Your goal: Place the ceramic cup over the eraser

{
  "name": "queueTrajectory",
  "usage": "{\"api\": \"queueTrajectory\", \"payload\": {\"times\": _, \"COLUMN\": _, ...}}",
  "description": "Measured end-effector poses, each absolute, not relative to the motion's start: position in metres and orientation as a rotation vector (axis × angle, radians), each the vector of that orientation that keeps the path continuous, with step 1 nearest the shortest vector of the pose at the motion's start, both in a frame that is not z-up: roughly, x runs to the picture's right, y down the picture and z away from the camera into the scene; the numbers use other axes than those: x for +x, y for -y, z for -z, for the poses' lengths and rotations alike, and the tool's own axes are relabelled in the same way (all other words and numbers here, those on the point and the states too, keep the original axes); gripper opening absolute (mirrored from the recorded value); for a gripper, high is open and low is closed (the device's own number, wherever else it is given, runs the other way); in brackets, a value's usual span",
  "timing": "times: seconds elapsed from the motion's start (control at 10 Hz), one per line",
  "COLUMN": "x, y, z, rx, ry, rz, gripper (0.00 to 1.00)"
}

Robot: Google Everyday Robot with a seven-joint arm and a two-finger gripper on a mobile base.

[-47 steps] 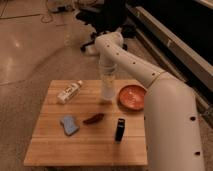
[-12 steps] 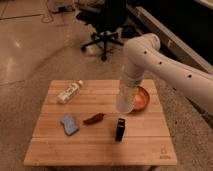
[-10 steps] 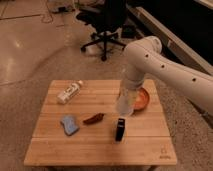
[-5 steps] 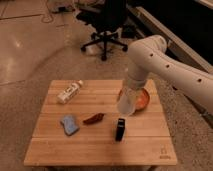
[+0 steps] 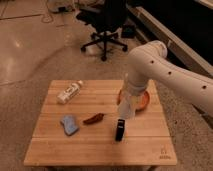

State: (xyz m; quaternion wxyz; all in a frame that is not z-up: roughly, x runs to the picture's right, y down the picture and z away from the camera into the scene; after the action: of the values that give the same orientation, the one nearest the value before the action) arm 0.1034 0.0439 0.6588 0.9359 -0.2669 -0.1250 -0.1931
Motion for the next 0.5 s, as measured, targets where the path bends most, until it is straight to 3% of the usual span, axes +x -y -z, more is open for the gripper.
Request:
{"api": "queueTrajectory", "payload": {"times": 0.2, "x": 0.115, "y": -0.05, "z": -0.667, "rx": -0.548, "ry": 0.252, "rz": 0.393, "gripper": 0.42}}
{"api": "queueTrajectory", "payload": {"times": 0.3, "x": 0.112, "y": -0.044, "z": -0.668, "rx": -0.539, "ry": 0.261, "rz": 0.393, "gripper": 0.4}}
{"api": "queueTrajectory", "payload": {"times": 0.5, "x": 0.105, "y": -0.026, "z": -0.659, "rx": -0.521, "ry": 0.274, "rz": 0.4, "gripper": 0.25}}
